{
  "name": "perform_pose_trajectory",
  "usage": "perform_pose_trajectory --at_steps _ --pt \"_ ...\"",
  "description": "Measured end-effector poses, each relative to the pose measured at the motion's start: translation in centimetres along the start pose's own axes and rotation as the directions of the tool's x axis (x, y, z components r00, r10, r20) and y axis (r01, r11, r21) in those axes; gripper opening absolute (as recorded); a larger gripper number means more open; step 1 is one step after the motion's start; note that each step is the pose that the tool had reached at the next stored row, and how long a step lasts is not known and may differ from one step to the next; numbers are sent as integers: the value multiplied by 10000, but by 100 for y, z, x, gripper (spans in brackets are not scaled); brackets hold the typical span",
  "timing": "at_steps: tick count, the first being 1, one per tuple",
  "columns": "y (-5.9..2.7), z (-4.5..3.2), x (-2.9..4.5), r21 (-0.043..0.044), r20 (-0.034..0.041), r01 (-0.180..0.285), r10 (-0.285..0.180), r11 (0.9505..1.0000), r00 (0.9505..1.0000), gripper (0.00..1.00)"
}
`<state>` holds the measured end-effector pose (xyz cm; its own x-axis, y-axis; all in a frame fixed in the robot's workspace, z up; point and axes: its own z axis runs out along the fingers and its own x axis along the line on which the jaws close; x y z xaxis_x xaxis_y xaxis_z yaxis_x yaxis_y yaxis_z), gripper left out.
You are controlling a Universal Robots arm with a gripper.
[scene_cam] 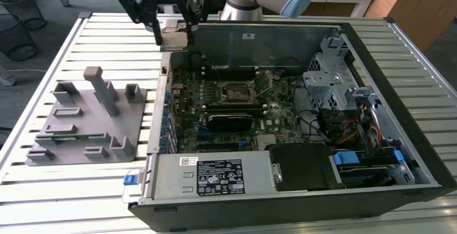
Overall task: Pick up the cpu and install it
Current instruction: 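Pick up the cpu and move it towards the insertion slot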
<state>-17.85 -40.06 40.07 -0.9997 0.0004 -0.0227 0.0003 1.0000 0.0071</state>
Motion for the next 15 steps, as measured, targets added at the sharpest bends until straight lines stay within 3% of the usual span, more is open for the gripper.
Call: perform_pose_trajectory --at_steps 5,9,15 --pt "0 4 -144 -1 1 1 -1 10000 10000 54" --pt "0 8 -328 0 0 0 0 10000 10000 54" --pt "1 18 -521 -1 1 0 0 10000 10000 54"
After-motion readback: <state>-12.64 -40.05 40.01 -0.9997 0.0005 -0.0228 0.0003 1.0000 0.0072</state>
